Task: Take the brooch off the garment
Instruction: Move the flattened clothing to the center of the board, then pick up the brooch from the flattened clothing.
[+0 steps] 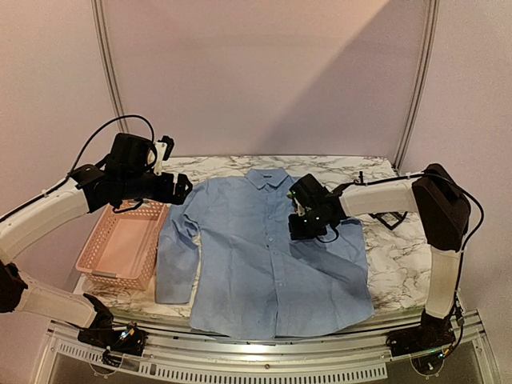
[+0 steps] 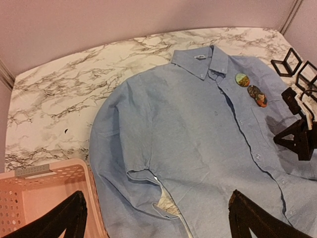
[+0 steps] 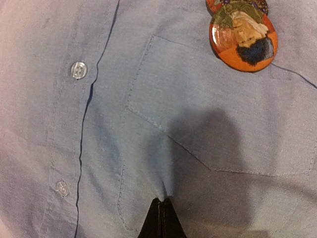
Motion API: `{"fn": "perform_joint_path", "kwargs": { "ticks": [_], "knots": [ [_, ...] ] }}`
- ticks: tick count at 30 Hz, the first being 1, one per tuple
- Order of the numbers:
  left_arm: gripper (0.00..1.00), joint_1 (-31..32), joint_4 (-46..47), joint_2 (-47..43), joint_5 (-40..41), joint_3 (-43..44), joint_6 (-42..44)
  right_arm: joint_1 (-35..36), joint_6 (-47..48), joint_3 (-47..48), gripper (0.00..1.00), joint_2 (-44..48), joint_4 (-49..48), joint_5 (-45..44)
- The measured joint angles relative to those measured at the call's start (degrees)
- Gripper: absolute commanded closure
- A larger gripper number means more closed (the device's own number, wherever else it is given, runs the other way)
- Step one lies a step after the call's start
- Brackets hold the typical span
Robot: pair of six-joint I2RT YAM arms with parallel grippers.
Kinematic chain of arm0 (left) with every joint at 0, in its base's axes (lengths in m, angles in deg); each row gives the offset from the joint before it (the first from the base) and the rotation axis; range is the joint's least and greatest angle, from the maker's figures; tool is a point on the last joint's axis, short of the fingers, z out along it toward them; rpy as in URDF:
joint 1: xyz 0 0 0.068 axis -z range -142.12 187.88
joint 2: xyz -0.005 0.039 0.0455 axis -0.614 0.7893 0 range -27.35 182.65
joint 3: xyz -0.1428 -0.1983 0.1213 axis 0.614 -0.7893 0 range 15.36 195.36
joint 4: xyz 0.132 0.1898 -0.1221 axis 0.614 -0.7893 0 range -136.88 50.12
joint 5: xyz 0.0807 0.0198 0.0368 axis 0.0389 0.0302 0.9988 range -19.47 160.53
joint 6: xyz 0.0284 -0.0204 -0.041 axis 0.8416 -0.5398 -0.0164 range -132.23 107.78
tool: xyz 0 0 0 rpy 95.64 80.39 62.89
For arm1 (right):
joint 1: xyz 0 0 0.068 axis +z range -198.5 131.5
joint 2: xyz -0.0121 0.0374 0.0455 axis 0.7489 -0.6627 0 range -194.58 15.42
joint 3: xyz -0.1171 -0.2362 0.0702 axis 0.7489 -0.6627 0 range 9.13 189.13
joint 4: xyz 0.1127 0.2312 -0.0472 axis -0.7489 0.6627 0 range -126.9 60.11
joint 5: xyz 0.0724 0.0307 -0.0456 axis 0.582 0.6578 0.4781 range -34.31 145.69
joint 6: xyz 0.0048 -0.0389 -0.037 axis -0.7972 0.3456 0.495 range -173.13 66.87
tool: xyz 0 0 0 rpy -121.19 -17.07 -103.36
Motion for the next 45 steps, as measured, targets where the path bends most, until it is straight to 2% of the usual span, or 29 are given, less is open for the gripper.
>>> {"fn": "perform_joint_path", "kwargs": {
  "ticks": [12,13,17,20,25,27,30,39,45],
  "knots": [
    [0.00,0.0,0.0,0.0,-0.4,0.0,0.0,5.2,-5.1,-6.2,0.99,5.0,0.0,1.2],
    [0.01,0.0,0.1,0.0,-0.8,0.0,-0.1,5.5,-5.3,-6.3,0.94,5.2,0.5,1.4],
    [0.00,0.1,0.4,0.7,-3.3,0.9,-1.6,5.9,-6.4,-6.2,0.51,7.2,4.5,1.1],
    [0.00,0.6,0.3,2.8,-5.7,4.6,-3.1,6.1,-6.7,-5.5,0.37,10.1,7.6,-0.5],
    [0.01,1.8,1.4,5.1,-8.2,11.7,-4.6,5.2,-5.8,-0.9,0.35,13.4,10.5,-3.4],
    [0.00,1.9,2.6,5.1,-8.6,12.4,-4.5,4.0,-5.1,1.0,0.29,13.2,10.5,-4.0],
    [0.00,1.9,3.1,5.5,-7.8,11.8,-3.9,1.9,-3.9,2.5,0.29,12.1,10.6,-4.7],
    [0.01,1.9,2.0,7.4,-4.8,9.4,-2.3,-2.3,0.2,6.5,0.42,2.5,10.5,-5.3],
    [0.00,1.9,2.0,7.4,-4.7,9.4,-2.3,-2.9,1.0,8.7,0.46,-0.9,10.3,-5.4]
  ]
}}
